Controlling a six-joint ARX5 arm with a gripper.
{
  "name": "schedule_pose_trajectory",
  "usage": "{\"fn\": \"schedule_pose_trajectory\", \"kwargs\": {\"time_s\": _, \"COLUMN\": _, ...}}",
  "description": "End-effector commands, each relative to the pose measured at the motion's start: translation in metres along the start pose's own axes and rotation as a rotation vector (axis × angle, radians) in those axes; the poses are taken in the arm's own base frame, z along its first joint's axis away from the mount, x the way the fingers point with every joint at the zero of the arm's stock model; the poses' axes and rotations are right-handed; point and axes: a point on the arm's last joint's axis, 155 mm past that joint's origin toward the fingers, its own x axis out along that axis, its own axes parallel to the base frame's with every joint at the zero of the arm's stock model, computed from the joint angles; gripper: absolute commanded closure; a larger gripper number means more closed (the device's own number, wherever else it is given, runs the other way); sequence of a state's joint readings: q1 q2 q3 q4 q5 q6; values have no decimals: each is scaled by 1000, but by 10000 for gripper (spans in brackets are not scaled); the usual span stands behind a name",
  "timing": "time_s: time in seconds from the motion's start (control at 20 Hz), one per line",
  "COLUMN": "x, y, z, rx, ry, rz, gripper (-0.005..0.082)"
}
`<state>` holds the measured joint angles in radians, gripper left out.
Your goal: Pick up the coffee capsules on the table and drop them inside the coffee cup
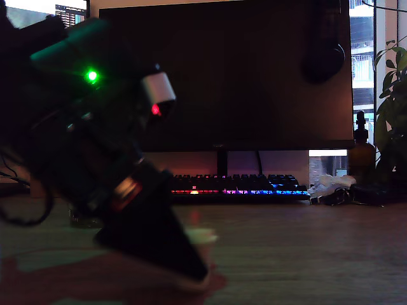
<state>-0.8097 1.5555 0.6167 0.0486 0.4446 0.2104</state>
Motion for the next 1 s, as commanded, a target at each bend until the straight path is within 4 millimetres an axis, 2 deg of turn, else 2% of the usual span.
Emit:
{"fn": "schedule_pose_trajectory", "kwargs": {"time_s": 0.0, "x": 3, "y": 0, "z": 0, "rx": 12, "ry": 4, "rz": -7, "gripper": 547}}
{"fn": "schedule_pose_trajectory", "kwargs": {"time_s": 0.2, "x": 3, "y": 0, "z": 4, "rx": 34, "ry": -10, "rz": -4, "gripper": 562}}
{"fn": "schedule_pose_trajectory", "kwargs": {"time_s": 0.5, "x": -4, "y": 1, "z": 21, "rx": 52, "ry": -65, "rz": -1, "gripper": 561}}
{"fn": "schedule_pose_trajectory", "kwargs": {"time_s": 0.65, "x": -18, "y": 9, "z": 36, "rx": 55, "ry": -115, "rz": 29, "gripper": 561}}
{"fn": "schedule_pose_trajectory", "kwargs": {"time_s": 0.95, "x": -65, "y": 43, "z": 62, "rx": 34, "ry": -234, "rz": 145, "gripper": 561}}
